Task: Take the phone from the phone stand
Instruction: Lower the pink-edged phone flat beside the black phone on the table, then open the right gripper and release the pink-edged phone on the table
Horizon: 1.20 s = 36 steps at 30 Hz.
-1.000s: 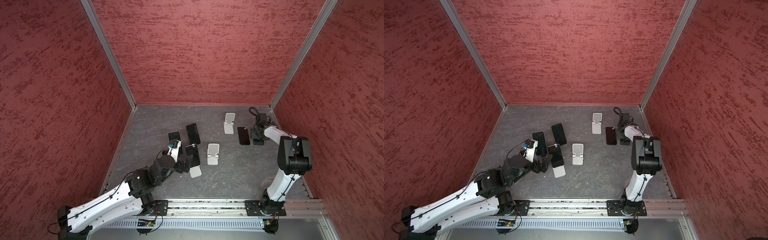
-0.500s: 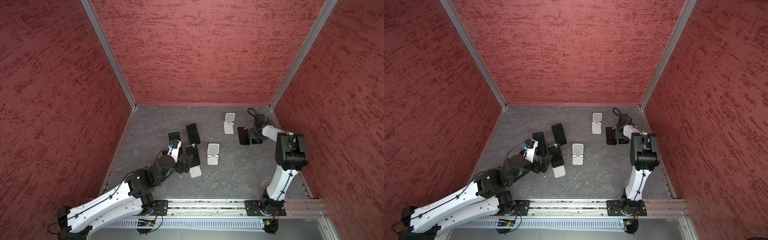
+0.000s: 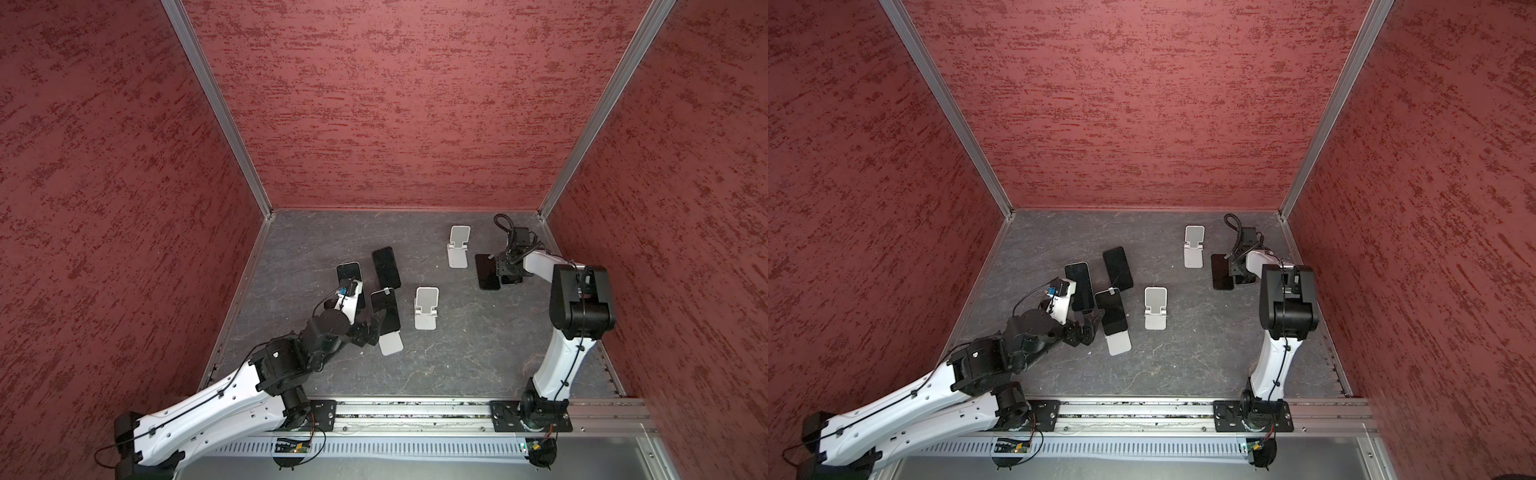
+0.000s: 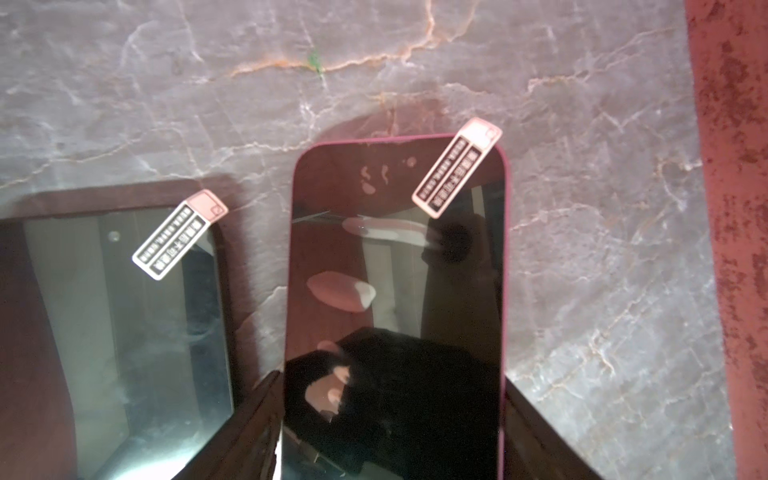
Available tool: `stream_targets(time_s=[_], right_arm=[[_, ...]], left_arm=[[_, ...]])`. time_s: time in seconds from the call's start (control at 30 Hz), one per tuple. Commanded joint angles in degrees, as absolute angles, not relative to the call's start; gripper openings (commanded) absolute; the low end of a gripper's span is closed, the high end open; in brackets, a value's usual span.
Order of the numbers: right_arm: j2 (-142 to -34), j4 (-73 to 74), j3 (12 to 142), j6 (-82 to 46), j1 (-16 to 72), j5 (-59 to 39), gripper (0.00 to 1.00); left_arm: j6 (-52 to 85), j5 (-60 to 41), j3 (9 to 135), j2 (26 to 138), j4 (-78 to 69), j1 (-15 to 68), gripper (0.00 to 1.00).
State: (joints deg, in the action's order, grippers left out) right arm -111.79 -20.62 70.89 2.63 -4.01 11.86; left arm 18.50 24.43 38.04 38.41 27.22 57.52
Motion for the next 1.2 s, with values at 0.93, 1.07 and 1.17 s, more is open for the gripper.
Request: stream_targets(time_s=[0.93, 1.07, 1.17], right_arm=[[-115.33, -24.26, 68.56, 1.59, -4.38, 9.7, 0.73], [-115.65, -24.51, 68.63, 1.53, -4.52, 9.15, 0.74], [-116.01, -25.5, 69.38, 1.86, -4.85, 8.47, 0.75]], left_arm=[[17.45, 22.81, 39.88, 38.93, 26.43, 57.24, 1.0], [17.24, 22.54, 40.09, 38.77, 26.68, 57.26, 0.99], [17.14, 22.15, 40.16, 38.45, 26.62, 57.3, 1.0]])
